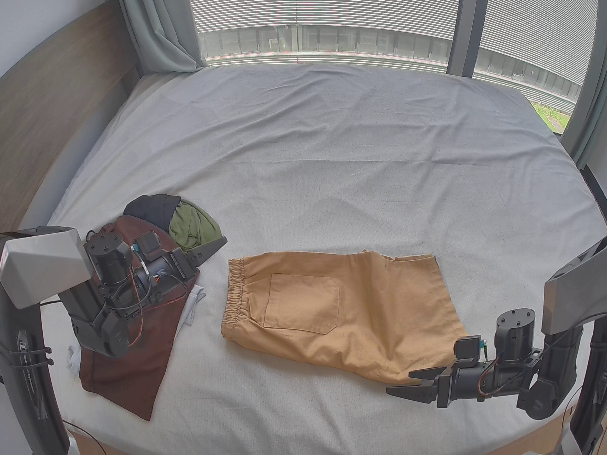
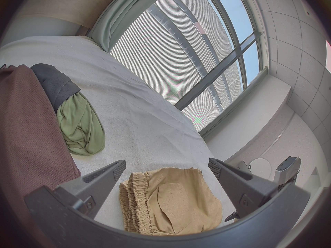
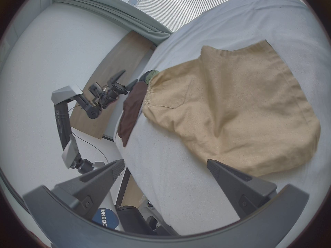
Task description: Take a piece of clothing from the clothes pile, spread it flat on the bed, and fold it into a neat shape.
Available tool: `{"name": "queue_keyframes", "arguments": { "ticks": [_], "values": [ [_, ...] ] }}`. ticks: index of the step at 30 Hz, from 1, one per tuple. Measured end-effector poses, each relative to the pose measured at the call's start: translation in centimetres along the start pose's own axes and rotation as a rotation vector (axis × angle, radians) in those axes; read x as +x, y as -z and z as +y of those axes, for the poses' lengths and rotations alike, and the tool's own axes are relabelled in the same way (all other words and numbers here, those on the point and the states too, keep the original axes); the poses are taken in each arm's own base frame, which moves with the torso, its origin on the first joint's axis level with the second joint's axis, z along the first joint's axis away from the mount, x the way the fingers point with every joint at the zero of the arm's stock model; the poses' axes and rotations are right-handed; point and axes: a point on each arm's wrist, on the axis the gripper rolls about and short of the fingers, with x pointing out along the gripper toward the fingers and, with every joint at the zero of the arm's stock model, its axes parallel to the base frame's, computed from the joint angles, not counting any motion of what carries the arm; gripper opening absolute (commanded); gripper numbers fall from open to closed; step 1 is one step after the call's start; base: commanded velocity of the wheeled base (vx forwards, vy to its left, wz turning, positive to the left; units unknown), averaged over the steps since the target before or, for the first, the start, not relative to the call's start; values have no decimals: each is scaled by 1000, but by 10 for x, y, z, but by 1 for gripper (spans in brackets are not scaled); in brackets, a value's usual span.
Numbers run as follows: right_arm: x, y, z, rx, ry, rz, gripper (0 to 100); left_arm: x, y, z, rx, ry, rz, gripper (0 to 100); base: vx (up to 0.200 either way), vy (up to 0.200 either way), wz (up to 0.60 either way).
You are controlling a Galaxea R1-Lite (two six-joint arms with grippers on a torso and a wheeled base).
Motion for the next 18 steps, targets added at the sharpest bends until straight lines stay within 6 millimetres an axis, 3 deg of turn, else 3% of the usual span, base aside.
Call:
{"name": "queue_keyframes", "arguments": {
  "ticks": [9, 18],
  "values": [
    [-12, -15, 2, -23, -36, -71, 100, 0, 0, 0, 0, 0, 0, 100, 0, 0, 0],
    [-7, -32, -36, 14, 45, -154, 100, 0, 1, 0, -2, -1, 2, 100, 0, 0, 0]
  ]
}}
